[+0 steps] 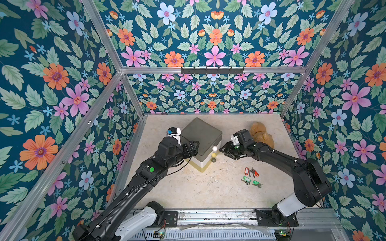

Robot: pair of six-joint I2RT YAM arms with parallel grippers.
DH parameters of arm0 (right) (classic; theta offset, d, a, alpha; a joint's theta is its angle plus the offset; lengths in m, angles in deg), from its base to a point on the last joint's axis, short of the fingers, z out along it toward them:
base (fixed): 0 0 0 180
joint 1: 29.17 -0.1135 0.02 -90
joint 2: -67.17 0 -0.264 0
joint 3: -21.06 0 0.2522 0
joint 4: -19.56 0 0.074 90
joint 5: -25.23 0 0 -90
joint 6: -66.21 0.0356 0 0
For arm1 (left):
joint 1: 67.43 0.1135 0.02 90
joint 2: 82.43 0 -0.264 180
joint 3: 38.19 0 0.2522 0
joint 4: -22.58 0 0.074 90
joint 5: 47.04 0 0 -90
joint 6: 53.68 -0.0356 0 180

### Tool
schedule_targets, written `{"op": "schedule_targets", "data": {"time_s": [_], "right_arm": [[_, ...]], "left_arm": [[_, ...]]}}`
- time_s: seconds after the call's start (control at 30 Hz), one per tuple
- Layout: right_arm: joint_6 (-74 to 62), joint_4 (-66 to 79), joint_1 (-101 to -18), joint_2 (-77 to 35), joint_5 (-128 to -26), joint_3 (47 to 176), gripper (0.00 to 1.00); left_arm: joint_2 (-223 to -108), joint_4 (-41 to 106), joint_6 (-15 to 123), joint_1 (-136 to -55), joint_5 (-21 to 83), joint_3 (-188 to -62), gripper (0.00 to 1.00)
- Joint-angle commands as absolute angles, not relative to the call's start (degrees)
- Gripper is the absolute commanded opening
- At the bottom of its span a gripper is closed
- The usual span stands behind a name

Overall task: Take the keys out of the drawer
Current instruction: Close the drawer in the storage box, then open the drawer in the storage box.

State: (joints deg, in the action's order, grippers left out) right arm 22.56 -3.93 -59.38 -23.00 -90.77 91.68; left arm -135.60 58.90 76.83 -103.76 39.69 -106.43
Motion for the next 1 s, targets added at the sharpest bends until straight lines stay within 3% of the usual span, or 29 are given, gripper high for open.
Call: {"op": "schedule_targets", "data": {"time_s": [0.0,0.43,0.7,0.97], "right_arm": [[21.3,-4.6,-58.4,-21.4,-90.4,90.6,0.5],[18.8,-5.4,-53.3,-15.3,-92.4,85.4,0.51],[18.4,-5.1,-52.6,-13.9,-93.8,84.4,0.52],[18.3,-5.2,-52.2,-12.5,-93.8,82.6,0.52]], "left_arm": [[-135.9,57.2,77.6,-103.8,39.0,-105.9,0.99],[-134.4,53.8,80.6,-103.8,39.5,-101.5,1.0],[-129.0,48.3,87.4,-103.8,46.0,-95.5,0.99],[-127.8,56.3,91.1,-103.8,52.5,-95.5,0.99]]}}
